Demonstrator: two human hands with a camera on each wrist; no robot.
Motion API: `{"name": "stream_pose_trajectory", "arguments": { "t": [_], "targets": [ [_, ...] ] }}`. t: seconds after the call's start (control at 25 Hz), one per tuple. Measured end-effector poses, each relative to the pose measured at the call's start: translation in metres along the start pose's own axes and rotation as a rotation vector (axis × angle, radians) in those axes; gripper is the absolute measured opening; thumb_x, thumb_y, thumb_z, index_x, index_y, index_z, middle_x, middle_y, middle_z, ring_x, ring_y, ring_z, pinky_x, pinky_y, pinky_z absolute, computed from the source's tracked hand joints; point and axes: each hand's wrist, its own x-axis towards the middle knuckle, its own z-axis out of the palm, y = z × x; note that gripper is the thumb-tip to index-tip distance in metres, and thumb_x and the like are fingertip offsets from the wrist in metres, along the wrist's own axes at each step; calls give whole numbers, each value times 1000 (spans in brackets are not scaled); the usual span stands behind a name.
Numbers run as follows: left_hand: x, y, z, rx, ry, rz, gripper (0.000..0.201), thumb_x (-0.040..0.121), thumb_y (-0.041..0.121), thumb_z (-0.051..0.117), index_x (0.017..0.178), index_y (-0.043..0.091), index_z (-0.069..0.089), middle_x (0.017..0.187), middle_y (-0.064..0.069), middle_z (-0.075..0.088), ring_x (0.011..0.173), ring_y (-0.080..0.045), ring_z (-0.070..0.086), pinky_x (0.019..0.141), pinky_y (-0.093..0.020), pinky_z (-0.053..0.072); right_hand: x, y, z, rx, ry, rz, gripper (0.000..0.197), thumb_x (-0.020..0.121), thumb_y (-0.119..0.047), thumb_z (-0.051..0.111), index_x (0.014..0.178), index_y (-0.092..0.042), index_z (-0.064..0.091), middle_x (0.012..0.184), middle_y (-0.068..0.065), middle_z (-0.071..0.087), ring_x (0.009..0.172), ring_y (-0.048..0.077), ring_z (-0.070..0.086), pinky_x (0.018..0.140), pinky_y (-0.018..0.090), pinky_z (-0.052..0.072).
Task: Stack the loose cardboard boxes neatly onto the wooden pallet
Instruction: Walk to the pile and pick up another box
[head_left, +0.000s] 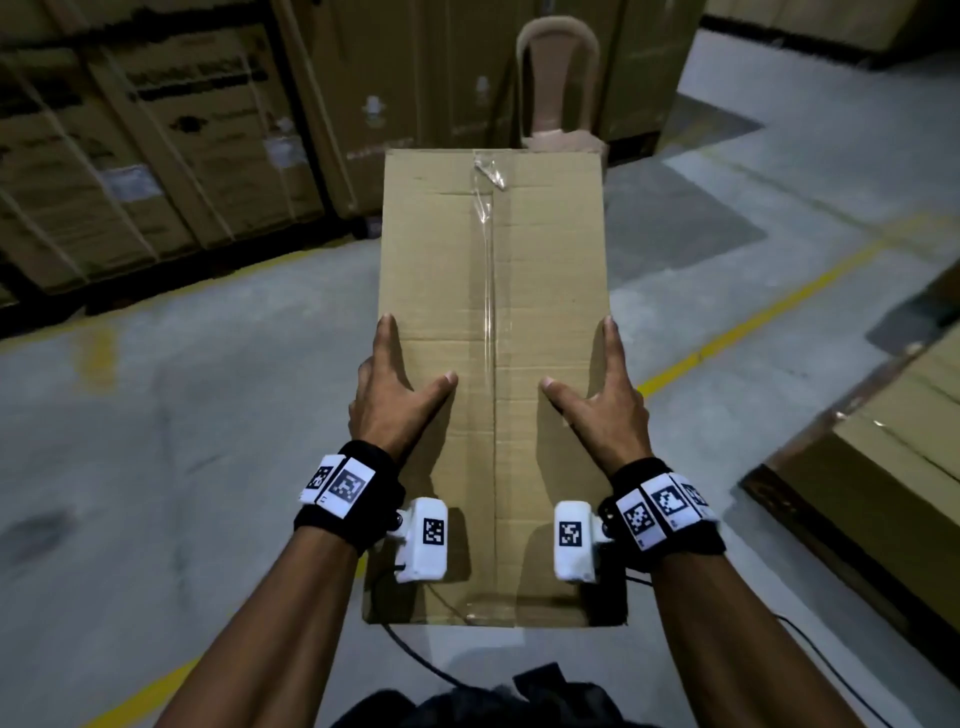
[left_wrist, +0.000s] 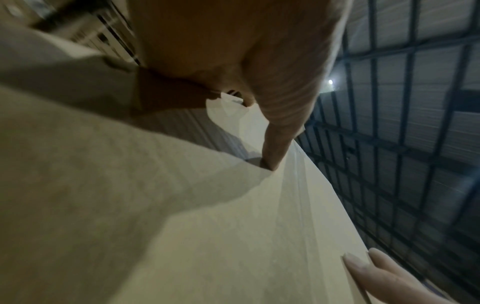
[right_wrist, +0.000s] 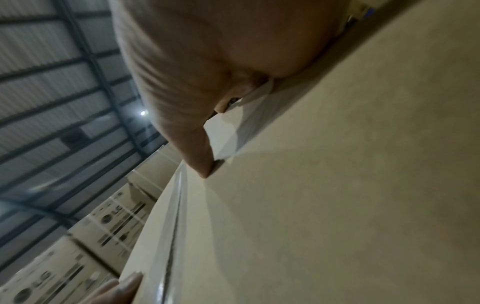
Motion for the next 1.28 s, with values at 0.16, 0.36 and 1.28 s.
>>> {"name": "stream_pose_trajectory", "arguments": {
  "t": [0.16,0.36,1.28],
  "targets": [
    [47,45,76,23,-117,68,98,81,51,73,152,49,6,158,-5,30,138,-36,38,112,-48,33,48,33,-47,-5,112,96,99,87,-48,72,157,-47,3,160,-1,36,139,35,41,112,43,32],
    [118,98,186,16,-313,162,98,78,52,73,151,52,8,156,-5,33,135,-35,43,112,-46,36,121,73,-99,-29,278,240,99,87,-49,71,158,-47,2,160,2,37,140,36,41,112,41,32],
    [386,405,634,107,-923,581,100,82,44,76,156,39,9,156,-11,32,135,-38,42,108,-43,35,485,210,-326,36,812,601,102,87,-46,73,159,-42,2,167,-1,21,147,34,31,117,48,26]
  ]
}}
